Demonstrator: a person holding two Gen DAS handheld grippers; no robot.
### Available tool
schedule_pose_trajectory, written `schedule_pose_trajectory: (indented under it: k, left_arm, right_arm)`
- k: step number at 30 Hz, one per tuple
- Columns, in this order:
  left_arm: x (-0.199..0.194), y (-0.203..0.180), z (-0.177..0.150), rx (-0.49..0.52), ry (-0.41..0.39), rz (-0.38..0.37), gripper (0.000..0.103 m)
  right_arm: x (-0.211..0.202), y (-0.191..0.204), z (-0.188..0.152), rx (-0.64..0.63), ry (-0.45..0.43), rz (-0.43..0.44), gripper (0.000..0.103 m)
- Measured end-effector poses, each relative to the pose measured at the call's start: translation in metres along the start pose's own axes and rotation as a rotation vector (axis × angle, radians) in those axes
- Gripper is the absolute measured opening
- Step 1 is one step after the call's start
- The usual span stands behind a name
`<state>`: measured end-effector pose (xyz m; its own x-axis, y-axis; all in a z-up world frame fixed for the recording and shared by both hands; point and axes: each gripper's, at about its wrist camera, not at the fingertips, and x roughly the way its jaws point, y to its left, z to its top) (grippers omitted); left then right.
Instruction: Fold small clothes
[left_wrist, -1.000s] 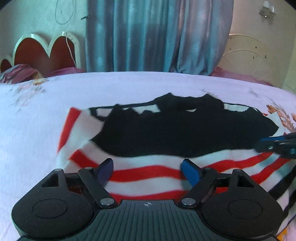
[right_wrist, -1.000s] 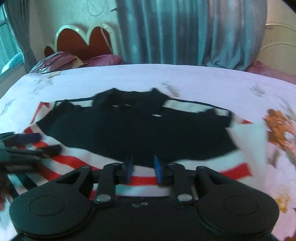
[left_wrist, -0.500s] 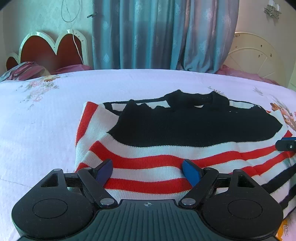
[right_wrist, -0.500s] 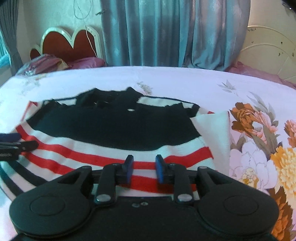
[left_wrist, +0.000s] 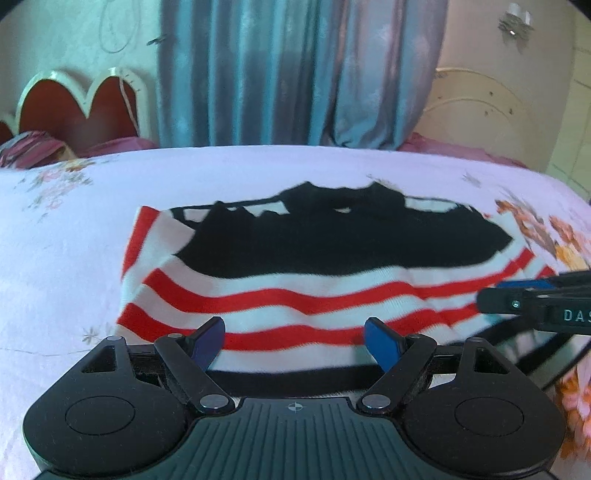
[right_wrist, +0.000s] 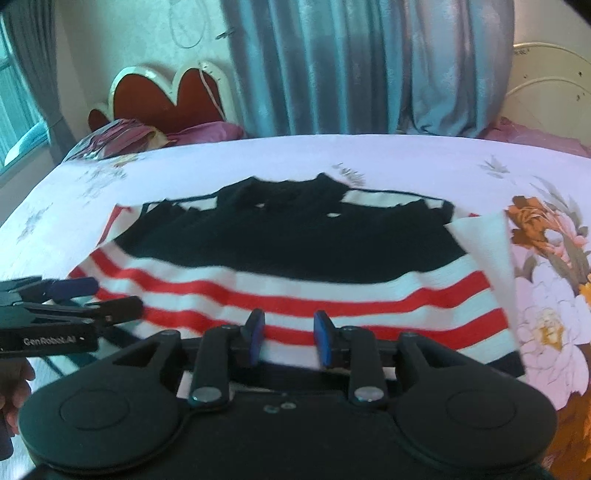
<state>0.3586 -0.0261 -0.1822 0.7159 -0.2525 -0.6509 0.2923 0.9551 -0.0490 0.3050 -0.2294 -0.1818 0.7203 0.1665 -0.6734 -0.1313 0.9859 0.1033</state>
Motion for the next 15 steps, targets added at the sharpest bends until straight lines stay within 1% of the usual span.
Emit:
schedule_pose_trajectory:
  k: [4, 9, 15]
  left_arm:
    - [0.005, 0.0, -0.009, 0.004, 0.018, 0.0, 0.082]
    - [0.006, 0.002, -0.012, 0.013, 0.017, -0.004, 0.082]
    - [0.003, 0.008, -0.019, 0.048, 0.012, -0.008, 0.082]
  right_arm:
    - [0.002, 0.005, -0.007, -0.025, 0.011, -0.002, 0.03]
    - [0.002, -0.004, -0.013, -0.025, 0.024, -0.016, 0.03]
    - [-0.004, -0.012, -0.023, -0.08, 0.026, -0.055, 0.028]
